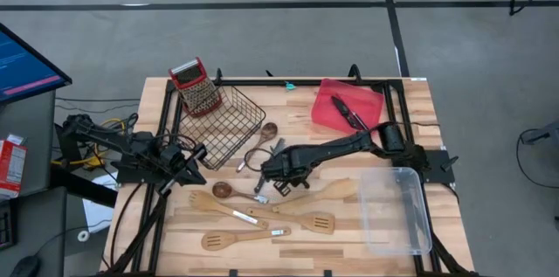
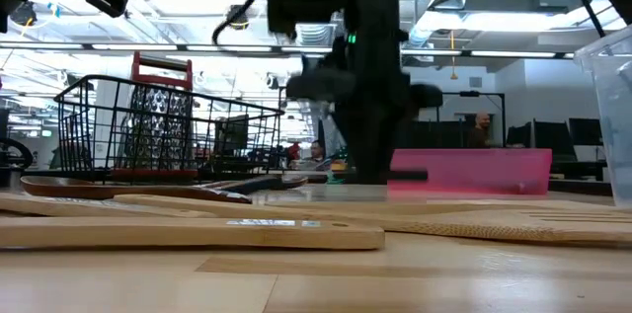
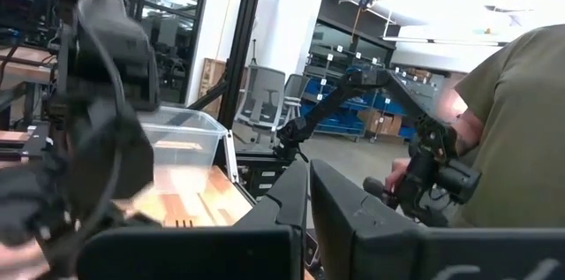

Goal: Pick & Place Kitchen Items
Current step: Put the right black knife into the red bin

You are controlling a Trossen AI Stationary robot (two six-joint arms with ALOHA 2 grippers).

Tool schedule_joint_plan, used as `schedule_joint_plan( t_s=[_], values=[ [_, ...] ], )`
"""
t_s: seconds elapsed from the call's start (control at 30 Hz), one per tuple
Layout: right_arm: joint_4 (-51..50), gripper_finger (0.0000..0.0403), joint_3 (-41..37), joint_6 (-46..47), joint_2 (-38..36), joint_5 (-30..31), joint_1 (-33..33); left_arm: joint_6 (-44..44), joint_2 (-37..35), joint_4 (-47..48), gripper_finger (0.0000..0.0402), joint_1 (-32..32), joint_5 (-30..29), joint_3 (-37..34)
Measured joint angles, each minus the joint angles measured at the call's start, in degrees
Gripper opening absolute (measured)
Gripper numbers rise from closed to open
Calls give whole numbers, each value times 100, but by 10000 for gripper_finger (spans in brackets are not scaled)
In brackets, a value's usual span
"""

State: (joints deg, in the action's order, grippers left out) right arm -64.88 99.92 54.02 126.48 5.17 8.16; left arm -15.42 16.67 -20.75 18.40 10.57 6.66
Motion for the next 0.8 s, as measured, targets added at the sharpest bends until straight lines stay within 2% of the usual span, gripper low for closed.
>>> schedule_joint_plan(
  t_s=[0.47,0.8],
  values=[
    [-263,70,13,86,-1435,695,2,-1,0,-25,2,1,0,0],
    [81,70,20,74,-2337,1098,7,0,0,-37,2,1,0,0]
  ],
)
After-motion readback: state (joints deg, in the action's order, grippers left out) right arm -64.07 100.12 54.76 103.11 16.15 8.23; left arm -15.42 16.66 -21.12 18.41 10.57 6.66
